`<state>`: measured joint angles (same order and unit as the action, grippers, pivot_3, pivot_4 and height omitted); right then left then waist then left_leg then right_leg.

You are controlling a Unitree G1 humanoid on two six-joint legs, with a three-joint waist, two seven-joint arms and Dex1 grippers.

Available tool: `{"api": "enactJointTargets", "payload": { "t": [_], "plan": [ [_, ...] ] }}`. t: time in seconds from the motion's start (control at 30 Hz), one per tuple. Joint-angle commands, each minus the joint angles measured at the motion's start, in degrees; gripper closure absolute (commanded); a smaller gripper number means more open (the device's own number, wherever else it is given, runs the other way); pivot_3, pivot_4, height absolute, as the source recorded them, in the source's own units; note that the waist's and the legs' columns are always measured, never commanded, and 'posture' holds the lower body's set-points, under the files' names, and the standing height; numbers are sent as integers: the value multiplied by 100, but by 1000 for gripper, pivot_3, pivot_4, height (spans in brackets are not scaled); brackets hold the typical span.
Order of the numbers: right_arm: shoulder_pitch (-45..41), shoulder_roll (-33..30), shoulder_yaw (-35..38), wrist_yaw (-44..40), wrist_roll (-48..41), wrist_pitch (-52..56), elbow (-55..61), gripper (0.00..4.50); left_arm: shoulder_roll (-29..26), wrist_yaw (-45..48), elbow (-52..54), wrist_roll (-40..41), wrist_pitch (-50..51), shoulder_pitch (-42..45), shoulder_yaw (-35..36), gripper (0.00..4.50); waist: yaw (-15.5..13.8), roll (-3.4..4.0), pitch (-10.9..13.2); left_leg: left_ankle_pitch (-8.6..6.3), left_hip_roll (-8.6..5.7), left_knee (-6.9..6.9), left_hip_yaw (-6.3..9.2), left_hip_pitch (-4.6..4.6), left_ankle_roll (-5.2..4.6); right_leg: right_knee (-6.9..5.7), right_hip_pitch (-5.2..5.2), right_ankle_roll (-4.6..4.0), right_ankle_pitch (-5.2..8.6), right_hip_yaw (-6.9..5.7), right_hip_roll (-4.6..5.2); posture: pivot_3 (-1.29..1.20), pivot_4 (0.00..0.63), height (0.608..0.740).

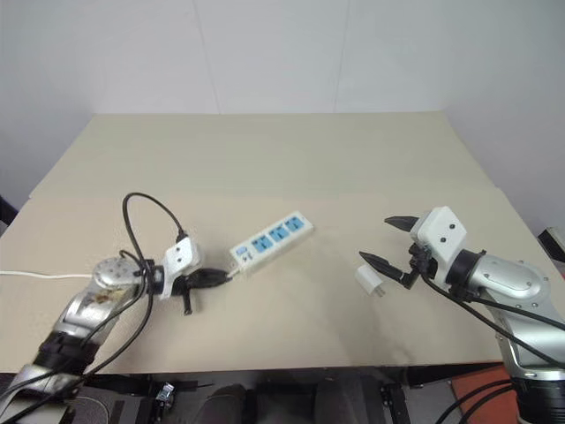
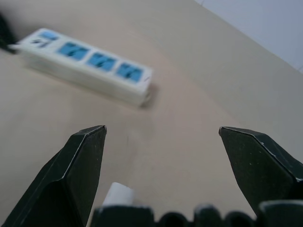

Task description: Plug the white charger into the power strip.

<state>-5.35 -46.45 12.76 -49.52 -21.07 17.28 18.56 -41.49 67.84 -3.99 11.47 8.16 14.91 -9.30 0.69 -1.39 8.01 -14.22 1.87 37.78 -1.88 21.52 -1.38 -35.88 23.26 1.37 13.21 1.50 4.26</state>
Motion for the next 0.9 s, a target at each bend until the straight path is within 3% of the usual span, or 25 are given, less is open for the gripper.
{"api": "enactJointTargets", "payload": {
  "t": [0.03,0.07,0.1,0.4,0.53,0.9],
  "plan": [
    [-127,-7,83,12,-54,-60,82,0,-224,177,121,27,-385,-71,209,4472,-21,-1,1,0,0,0,-1,0,0,0,0,1,1,0,0,0,150,740],
    [-145,-5,69,8,-55,-61,74,0,-266,146,81,-21,-431,-71,224,4472,-31,-1,1,0,0,0,0,0,0,1,0,6,4,-2,0,0,150,740],
    [-161,-2,56,5,-55,-63,68,0,-281,67,28,-62,-451,-66,255,4201,-37,-1,1,0,0,1,0,0,0,1,-1,9,5,-2,0,0,150,740],
    [-141,-6,73,-1,-64,-67,79,0,-90,338,117,646,-443,-169,569,1420,-35,-1,1,0,0,1,0,15,0,6,8,4,1,-3,0,0,150,740],
    [-115,-11,105,4,-82,-48,113,0,314,187,-80,794,-806,-34,641,150,-43,-1,1,0,0,1,0,14,0,5,8,7,3,-3,-1,0,150,740],
    [-232,-17,68,23,-125,-16,139,0,1293,363,-1701,420,-1677,741,308,46,-66,-2,1,0,-4,5,1,17,0,8,4,3,0,-4,-2,0,150,740]
  ]
}}
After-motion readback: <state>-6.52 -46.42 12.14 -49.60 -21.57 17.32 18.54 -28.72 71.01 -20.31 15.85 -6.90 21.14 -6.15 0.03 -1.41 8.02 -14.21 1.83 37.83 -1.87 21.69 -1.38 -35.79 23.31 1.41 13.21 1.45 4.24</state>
